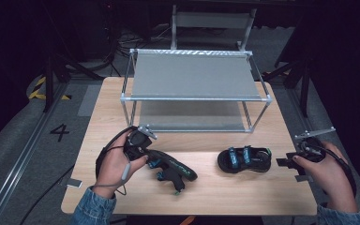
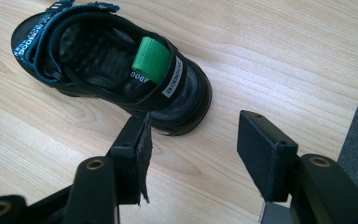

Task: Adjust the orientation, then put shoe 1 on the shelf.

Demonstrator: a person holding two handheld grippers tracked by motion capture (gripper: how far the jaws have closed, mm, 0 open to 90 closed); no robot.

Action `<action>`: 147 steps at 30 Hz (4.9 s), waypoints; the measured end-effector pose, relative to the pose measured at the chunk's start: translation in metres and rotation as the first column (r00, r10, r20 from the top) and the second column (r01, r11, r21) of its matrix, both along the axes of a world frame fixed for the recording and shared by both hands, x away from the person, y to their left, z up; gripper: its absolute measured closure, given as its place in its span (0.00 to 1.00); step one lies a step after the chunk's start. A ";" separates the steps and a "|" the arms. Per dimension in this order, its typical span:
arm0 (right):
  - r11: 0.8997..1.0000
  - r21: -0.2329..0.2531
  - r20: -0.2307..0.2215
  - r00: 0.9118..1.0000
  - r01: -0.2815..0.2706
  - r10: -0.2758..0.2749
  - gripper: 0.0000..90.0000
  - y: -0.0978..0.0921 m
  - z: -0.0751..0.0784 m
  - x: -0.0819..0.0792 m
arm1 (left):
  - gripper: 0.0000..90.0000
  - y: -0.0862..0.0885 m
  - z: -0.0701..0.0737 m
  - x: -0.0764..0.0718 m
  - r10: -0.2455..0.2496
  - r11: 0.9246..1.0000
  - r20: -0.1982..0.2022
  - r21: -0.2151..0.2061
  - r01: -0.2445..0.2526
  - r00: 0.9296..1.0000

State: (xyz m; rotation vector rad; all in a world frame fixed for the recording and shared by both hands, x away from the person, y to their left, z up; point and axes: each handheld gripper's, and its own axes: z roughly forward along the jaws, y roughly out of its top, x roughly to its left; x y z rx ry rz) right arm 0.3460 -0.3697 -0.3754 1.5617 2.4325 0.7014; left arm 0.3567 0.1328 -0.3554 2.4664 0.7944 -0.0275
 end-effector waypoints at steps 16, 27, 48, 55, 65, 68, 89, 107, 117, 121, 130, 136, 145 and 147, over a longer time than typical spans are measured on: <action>1.000 0.008 -0.010 1.000 0.022 -0.022 0.48 -0.003 -0.003 -0.005 | 1.00 -0.015 -0.018 0.018 0.043 0.998 0.016 0.049 -0.044 0.999; 1.000 -0.001 -0.016 1.000 0.017 -0.017 0.48 -0.001 -0.005 -0.006 | 1.00 -0.023 -0.017 0.028 0.060 0.997 0.025 0.043 -0.061 0.998; 0.998 -0.029 0.006 0.999 0.052 -0.052 0.45 -0.012 -0.002 -0.037 | 0.86 -0.057 -0.018 0.065 0.104 0.994 0.077 0.023 -0.106 0.992; 0.998 -0.032 0.010 0.999 0.044 -0.044 0.44 -0.010 -0.002 -0.037 | 0.56 -0.055 -0.015 0.064 0.186 0.982 0.186 -0.011 -0.187 0.965; 0.999 -0.039 0.001 1.000 0.023 -0.023 0.44 -0.002 -0.004 -0.032 | 0.50 -0.057 -0.010 0.058 0.162 0.987 0.160 -0.032 -0.159 0.974; 0.999 -0.039 0.003 1.000 0.019 -0.019 0.44 0.000 -0.005 -0.032 | 0.49 -0.063 -0.008 0.056 0.145 0.989 0.155 -0.029 -0.142 0.977; 0.999 -0.035 0.008 1.000 0.005 -0.005 0.43 0.001 -0.004 -0.030 | 0.59 -0.118 -0.019 0.050 0.015 0.998 0.084 -0.056 -0.011 0.996; 0.999 -0.038 0.013 1.000 -0.001 0.002 0.43 0.002 -0.004 -0.029 | 0.97 -0.115 -0.016 0.027 -0.044 0.998 0.081 -0.039 0.048 0.996; 0.999 -0.042 0.029 1.000 -0.005 0.007 0.43 0.006 -0.003 -0.026 | 0.97 -0.077 -0.007 -0.004 -0.059 0.998 0.052 0.025 0.057 0.997; 0.999 -0.047 0.025 1.000 -0.007 0.008 0.43 0.007 -0.004 -0.025 | 0.97 -0.070 -0.006 -0.009 -0.055 0.997 0.037 0.048 0.054 0.998; 0.999 -0.044 0.039 0.999 0.001 0.001 0.43 0.006 -0.005 -0.025 | 0.83 -0.067 -0.011 -0.004 -0.076 0.996 0.006 0.054 0.076 0.997; 0.999 -0.049 0.032 0.999 0.011 -0.009 0.43 0.004 -0.008 -0.027 | 0.54 -0.064 -0.003 0.006 -0.020 0.998 0.086 0.054 0.015 0.996; 0.999 -0.050 0.025 1.000 0.020 -0.018 0.43 0.003 -0.011 -0.030 | 0.33 -0.062 -0.019 0.032 0.066 0.988 0.148 0.126 -0.085 0.987; 0.998 -0.057 0.025 0.999 0.024 -0.023 0.43 0.002 -0.011 -0.030 | 0.32 -0.063 -0.023 0.037 0.067 0.988 0.138 0.131 -0.085 0.988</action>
